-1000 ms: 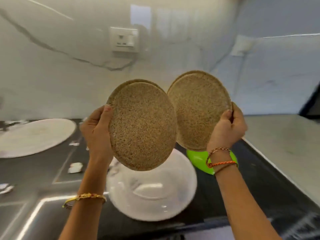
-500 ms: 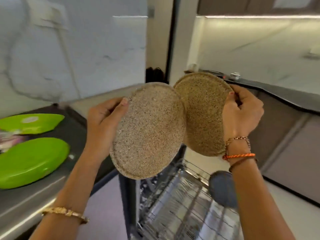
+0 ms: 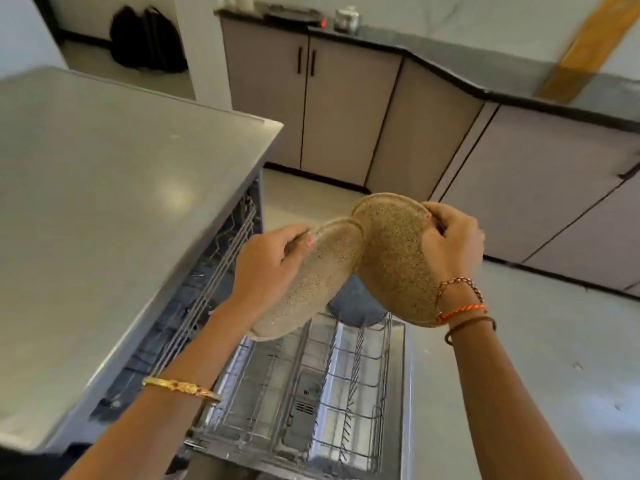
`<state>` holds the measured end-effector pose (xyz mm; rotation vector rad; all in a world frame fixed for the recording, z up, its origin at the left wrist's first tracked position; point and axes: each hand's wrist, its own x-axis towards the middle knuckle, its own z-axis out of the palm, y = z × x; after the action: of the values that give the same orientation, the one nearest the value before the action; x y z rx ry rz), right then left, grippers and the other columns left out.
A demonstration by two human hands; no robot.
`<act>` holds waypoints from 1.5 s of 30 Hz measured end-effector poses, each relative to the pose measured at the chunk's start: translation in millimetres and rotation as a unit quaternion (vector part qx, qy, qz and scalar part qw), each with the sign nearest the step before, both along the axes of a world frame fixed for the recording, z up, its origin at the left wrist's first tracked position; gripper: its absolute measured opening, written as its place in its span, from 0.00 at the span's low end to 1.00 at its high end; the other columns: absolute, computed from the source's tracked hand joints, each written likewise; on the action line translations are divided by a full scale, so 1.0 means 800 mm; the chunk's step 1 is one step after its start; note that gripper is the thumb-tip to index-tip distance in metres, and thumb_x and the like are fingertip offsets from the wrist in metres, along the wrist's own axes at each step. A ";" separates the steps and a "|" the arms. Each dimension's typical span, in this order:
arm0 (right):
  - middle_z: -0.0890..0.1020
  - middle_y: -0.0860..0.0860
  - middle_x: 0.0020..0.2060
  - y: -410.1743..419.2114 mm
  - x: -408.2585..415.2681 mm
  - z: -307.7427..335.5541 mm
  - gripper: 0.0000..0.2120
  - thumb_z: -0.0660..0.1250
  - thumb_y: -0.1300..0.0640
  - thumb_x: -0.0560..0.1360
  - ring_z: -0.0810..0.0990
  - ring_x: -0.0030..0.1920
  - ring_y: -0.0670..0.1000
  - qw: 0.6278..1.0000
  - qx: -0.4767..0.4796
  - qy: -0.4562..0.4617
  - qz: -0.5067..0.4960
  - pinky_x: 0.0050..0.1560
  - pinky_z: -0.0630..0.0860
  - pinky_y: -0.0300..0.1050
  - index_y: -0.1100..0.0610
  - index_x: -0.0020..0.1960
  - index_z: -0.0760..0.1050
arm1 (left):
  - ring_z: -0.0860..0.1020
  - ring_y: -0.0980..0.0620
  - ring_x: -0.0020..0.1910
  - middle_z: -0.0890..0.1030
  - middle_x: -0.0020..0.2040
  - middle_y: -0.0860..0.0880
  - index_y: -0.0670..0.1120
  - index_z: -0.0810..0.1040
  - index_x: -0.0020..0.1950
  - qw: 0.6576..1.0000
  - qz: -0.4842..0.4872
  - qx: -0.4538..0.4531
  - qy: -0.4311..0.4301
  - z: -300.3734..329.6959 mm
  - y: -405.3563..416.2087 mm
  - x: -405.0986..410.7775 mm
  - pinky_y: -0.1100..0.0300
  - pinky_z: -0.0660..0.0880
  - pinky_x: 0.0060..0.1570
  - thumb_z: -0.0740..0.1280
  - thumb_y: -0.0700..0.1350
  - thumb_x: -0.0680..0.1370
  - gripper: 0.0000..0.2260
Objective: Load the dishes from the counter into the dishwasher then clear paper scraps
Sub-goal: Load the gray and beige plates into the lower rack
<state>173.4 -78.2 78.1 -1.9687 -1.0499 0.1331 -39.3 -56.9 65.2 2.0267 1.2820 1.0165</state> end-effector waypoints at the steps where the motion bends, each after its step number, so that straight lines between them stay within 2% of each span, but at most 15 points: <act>1: 0.83 0.54 0.48 0.013 0.011 -0.022 0.12 0.61 0.61 0.76 0.79 0.51 0.55 1.000 -0.012 -0.001 0.008 0.50 0.72 0.43 0.53 0.55 0.79 | 0.79 0.51 0.36 0.83 0.40 0.47 0.44 0.80 0.57 1.000 -0.004 -0.015 0.019 -0.020 0.019 0.012 0.55 0.75 0.38 0.62 0.52 0.76 0.17; 4: 0.83 0.53 0.46 0.029 0.034 -0.092 0.13 0.61 0.65 0.74 0.80 0.48 0.55 0.997 -0.061 -0.010 0.037 0.46 0.76 0.46 0.55 0.54 0.80 | 0.81 0.48 0.45 0.84 0.49 0.46 0.43 0.80 0.58 0.998 -0.005 -0.053 0.045 -0.081 0.056 0.036 0.57 0.76 0.45 0.64 0.47 0.78 0.13; 8: 0.84 0.53 0.42 0.034 0.060 -0.186 0.17 0.62 0.70 0.68 0.80 0.43 0.55 0.990 -0.130 -0.013 0.045 0.39 0.67 0.37 0.56 0.51 0.81 | 0.77 0.53 0.43 0.82 0.50 0.46 0.40 0.79 0.58 0.993 0.008 -0.107 0.045 -0.155 0.083 0.057 0.76 0.68 0.38 0.64 0.38 0.77 0.11; 12: 0.79 0.47 0.38 0.064 0.087 -0.286 0.20 0.55 0.63 0.64 0.75 0.40 0.47 0.996 -0.087 0.026 0.004 0.37 0.64 0.18 0.58 0.49 0.81 | 0.75 0.54 0.42 0.78 0.45 0.51 0.39 0.79 0.56 0.990 0.049 -0.132 0.028 -0.256 0.111 0.072 0.76 0.68 0.34 0.63 0.36 0.77 0.10; 17: 0.83 0.53 0.42 0.109 0.122 -0.394 0.17 0.58 0.66 0.66 0.78 0.43 0.48 0.997 -0.075 0.010 0.030 0.42 0.67 0.32 0.59 0.50 0.81 | 0.72 0.63 0.36 0.77 0.41 0.49 0.37 0.78 0.55 0.989 0.091 -0.110 0.037 -0.357 0.138 0.085 0.78 0.70 0.33 0.62 0.34 0.77 0.09; 19: 0.84 0.55 0.44 0.127 0.135 -0.423 0.16 0.59 0.66 0.67 0.76 0.43 0.47 0.995 -0.072 -0.014 0.063 0.43 0.66 0.31 0.60 0.50 0.81 | 0.72 0.60 0.34 0.77 0.41 0.49 0.36 0.78 0.55 0.990 0.100 -0.091 0.040 -0.384 0.147 0.095 0.77 0.70 0.32 0.62 0.34 0.77 0.09; 22: 0.84 0.56 0.44 0.150 0.147 -0.458 0.15 0.60 0.67 0.68 0.76 0.43 0.47 0.989 -0.076 -0.051 0.117 0.43 0.65 0.30 0.62 0.50 0.81 | 0.75 0.52 0.39 0.77 0.42 0.49 0.35 0.79 0.54 0.992 0.102 -0.067 0.042 -0.421 0.159 0.107 0.76 0.68 0.35 0.62 0.36 0.75 0.11; 25: 0.84 0.57 0.45 0.163 0.151 -0.479 0.14 0.61 0.68 0.69 0.79 0.45 0.50 0.983 -0.088 -0.064 0.146 0.45 0.65 0.29 0.62 0.50 0.81 | 0.75 0.52 0.43 0.78 0.44 0.47 0.35 0.78 0.55 0.992 0.101 -0.057 0.041 -0.439 0.162 0.113 0.65 0.71 0.38 0.62 0.35 0.75 0.11; 28: 0.84 0.55 0.47 0.171 0.154 -0.491 0.15 0.60 0.66 0.70 0.81 0.48 0.55 0.981 -0.110 -0.056 0.151 0.50 0.69 0.36 0.60 0.53 0.80 | 0.75 0.52 0.43 0.76 0.44 0.49 0.34 0.77 0.55 0.994 0.095 -0.046 0.042 -0.441 0.164 0.117 0.67 0.72 0.36 0.62 0.34 0.75 0.11; 30: 0.84 0.55 0.47 0.174 0.156 -0.492 0.15 0.60 0.66 0.70 0.81 0.48 0.55 0.979 -0.113 -0.051 0.163 0.50 0.70 0.38 0.60 0.53 0.80 | 0.75 0.52 0.43 0.80 0.43 0.44 0.33 0.78 0.53 0.995 0.086 -0.037 0.045 -0.442 0.166 0.118 0.61 0.75 0.37 0.62 0.34 0.75 0.10; 33: 0.83 0.56 0.48 0.177 0.159 -0.487 0.14 0.61 0.68 0.72 0.79 0.48 0.50 0.976 -0.108 -0.062 0.178 0.51 0.69 0.38 0.61 0.54 0.80 | 0.76 0.52 0.42 0.81 0.42 0.39 0.33 0.78 0.51 0.996 0.072 -0.016 0.043 -0.446 0.168 0.118 0.57 0.74 0.38 0.61 0.37 0.75 0.10; 38: 0.84 0.56 0.46 0.180 0.170 -0.480 0.17 0.58 0.71 0.70 0.81 0.48 0.56 0.974 -0.088 -0.091 0.186 0.50 0.68 0.34 0.62 0.53 0.80 | 0.76 0.50 0.43 0.81 0.41 0.41 0.33 0.78 0.50 0.998 0.043 0.008 0.043 -0.450 0.164 0.119 0.45 0.78 0.37 0.59 0.41 0.75 0.13; 40: 0.84 0.56 0.46 0.180 0.174 -0.478 0.17 0.58 0.71 0.69 0.81 0.48 0.56 0.977 -0.063 -0.103 0.178 0.50 0.68 0.35 0.62 0.51 0.80 | 0.76 0.51 0.42 0.80 0.41 0.42 0.34 0.77 0.50 0.998 0.035 0.016 0.044 -0.452 0.163 0.118 0.46 0.77 0.37 0.59 0.41 0.75 0.12; 43: 0.84 0.57 0.45 0.177 0.175 -0.475 0.17 0.58 0.72 0.68 0.81 0.47 0.57 0.975 -0.041 -0.115 0.187 0.52 0.70 0.40 0.63 0.51 0.80 | 0.74 0.52 0.40 0.80 0.40 0.41 0.41 0.75 0.51 0.997 0.026 0.034 0.057 -0.450 0.162 0.118 0.52 0.74 0.40 0.59 0.41 0.75 0.09; 45: 0.84 0.58 0.45 0.176 0.175 -0.476 0.18 0.58 0.73 0.67 0.81 0.47 0.58 0.973 -0.026 -0.121 0.194 0.52 0.73 0.47 0.63 0.51 0.80 | 0.75 0.50 0.39 0.81 0.39 0.40 0.39 0.76 0.49 0.996 0.023 0.038 0.076 -0.449 0.162 0.119 0.54 0.72 0.41 0.59 0.41 0.75 0.09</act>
<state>313.4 62.6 -302.6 -1.8359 -1.6013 0.1350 55.8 72.8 -294.1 2.1771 1.3919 0.9603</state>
